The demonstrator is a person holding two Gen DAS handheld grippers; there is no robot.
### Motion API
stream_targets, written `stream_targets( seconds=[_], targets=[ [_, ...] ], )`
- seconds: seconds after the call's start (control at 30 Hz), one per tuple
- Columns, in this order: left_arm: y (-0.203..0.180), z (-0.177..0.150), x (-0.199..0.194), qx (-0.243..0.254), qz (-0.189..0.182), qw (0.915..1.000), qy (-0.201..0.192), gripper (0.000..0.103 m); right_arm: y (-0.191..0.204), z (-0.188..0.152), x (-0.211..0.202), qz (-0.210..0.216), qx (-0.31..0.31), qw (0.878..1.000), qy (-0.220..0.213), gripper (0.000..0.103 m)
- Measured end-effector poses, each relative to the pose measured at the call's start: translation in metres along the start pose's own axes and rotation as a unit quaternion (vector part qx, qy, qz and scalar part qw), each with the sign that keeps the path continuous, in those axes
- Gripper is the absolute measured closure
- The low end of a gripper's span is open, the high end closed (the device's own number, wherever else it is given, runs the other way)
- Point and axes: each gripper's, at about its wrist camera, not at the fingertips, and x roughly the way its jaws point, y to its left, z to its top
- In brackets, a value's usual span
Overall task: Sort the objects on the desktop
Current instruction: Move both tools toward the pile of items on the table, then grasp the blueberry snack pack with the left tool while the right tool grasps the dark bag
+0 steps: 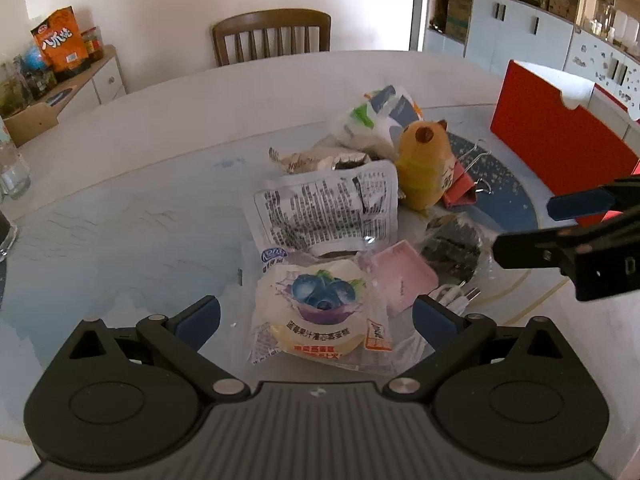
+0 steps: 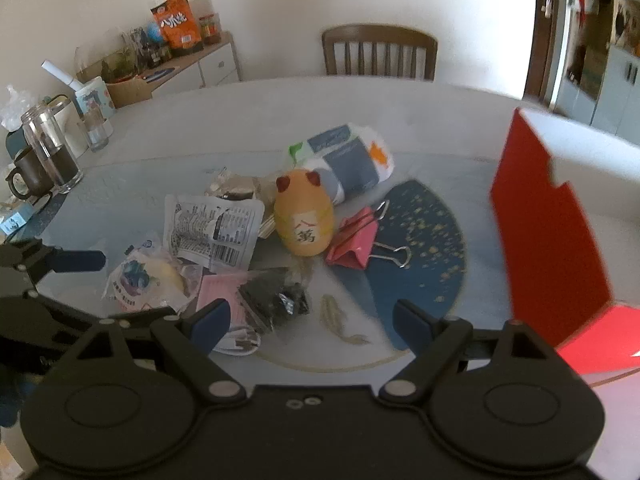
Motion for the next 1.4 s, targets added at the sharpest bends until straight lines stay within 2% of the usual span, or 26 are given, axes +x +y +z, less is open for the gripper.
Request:
stream_targets(
  seconds=[0.2,0.47,0.93,1.03,1.17,1.4],
  targets=[
    [0.003,0.0,0.008,0.003,-0.014,0.9999,0.008,0.001,0.004,0.008,0.024,0.017,-0.003,1.0,0.026,0.016],
    [0.009,-0.002,0.014,0.0,-0.03,0.9995,0.012,0.001,0.011,0.013,0.038,0.018,-0.005,0.999,0.042,0.017],
    [0.015,0.001,0.01,-0.005,-0.045,0.9989,0.011,0.019,0.022,0.018,0.051,0.011,-0.008,0.998,0.066,0.051],
    [0.016,0.002,0.009,-0.005,-0.049,0.9987,0.01,0.028,0.026,0.018,0.05,0.004,-0.011,0.998,0.069,0.054],
    [0.019,0.003,0.007,-0.011,-0.054,0.9984,0.008,0.039,0.028,0.018,0.048,-0.005,-0.005,0.997,0.071,0.062],
    [0.023,0.002,0.003,-0.017,-0.061,0.998,0.008,0.045,0.027,0.014,0.038,-0.02,0.005,0.997,0.072,0.069]
  ],
)
